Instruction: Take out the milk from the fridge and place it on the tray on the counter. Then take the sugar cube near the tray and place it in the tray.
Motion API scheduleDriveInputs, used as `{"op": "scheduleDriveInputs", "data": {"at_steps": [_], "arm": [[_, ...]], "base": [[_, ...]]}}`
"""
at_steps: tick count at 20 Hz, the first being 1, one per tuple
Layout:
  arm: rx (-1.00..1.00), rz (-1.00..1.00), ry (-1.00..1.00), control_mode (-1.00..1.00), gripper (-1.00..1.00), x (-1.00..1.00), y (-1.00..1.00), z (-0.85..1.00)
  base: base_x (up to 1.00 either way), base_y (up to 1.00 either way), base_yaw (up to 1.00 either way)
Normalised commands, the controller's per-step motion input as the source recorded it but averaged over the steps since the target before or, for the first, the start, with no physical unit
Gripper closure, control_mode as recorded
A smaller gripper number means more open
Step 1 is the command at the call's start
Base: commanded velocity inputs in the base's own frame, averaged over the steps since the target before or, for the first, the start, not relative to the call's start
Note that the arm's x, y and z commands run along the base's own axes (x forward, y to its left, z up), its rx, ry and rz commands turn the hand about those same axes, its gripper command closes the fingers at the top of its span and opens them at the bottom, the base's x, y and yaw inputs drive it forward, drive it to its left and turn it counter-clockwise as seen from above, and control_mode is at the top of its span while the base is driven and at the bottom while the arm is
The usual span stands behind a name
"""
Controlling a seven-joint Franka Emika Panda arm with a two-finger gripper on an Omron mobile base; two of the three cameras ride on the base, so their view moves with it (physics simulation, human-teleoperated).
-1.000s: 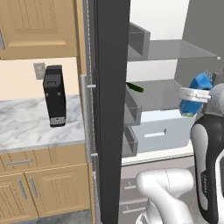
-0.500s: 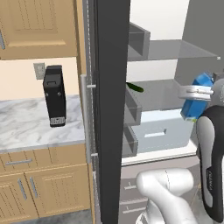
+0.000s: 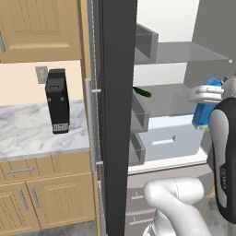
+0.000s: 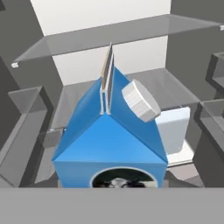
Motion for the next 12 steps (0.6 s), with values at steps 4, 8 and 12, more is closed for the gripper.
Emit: {"op": "scheduleDriveInputs", "data": {"at_steps": [4, 8, 12], "arm": [[0.00, 0.00, 0.02, 1.00, 1.00, -0.03, 0.00, 0.00], [0.00, 0.00, 0.00, 1.00, 1.00, 0.00, 0.00, 0.00], [0.00, 0.00, 0.00, 1.00, 1.00, 0.00, 0.00, 0.00]], "base": [[-0.56, 0.03, 0.00], [-1.00, 0.14, 0.01], [-1.00, 0.51, 0.01]]}}
